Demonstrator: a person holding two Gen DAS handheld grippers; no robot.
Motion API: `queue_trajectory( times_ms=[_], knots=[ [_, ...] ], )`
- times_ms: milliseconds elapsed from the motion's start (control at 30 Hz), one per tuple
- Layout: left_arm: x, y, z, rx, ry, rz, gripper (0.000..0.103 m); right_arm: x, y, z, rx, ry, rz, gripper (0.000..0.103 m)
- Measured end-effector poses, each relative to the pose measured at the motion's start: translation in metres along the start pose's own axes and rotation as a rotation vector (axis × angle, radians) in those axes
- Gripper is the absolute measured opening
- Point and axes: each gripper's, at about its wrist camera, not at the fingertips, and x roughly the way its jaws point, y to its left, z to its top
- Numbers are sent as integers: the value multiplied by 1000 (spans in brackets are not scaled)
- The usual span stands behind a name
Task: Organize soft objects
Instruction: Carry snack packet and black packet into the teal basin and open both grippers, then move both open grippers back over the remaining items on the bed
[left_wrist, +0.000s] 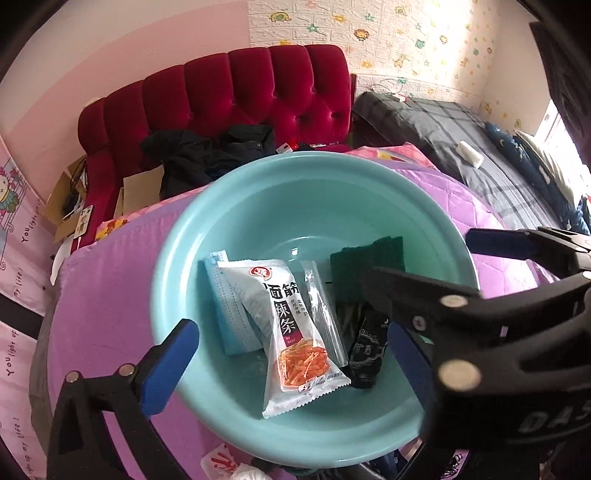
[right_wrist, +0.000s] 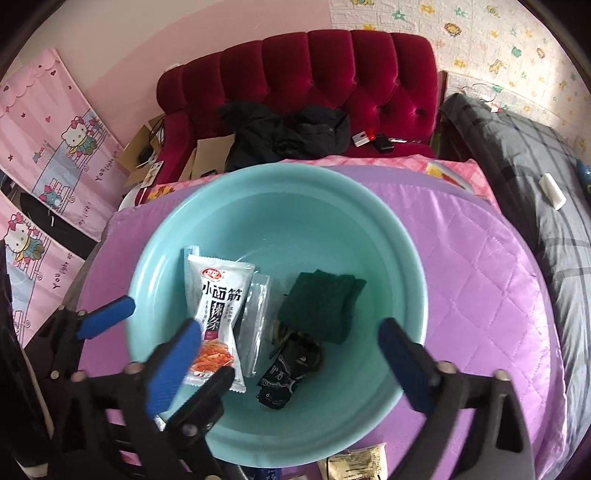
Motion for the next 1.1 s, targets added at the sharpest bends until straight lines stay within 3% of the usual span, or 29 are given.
queue_trajectory(
  times_ms=[467, 1100],
  knots=[
    [-36, -3, -22, -3, -12, 14, 103, -38, 7, -24, -48, -32, -31, 103],
    [-110, -12, -100, -48, -63, 50, 103, -102, 6, -102, -111, -47, -38, 103]
  ],
)
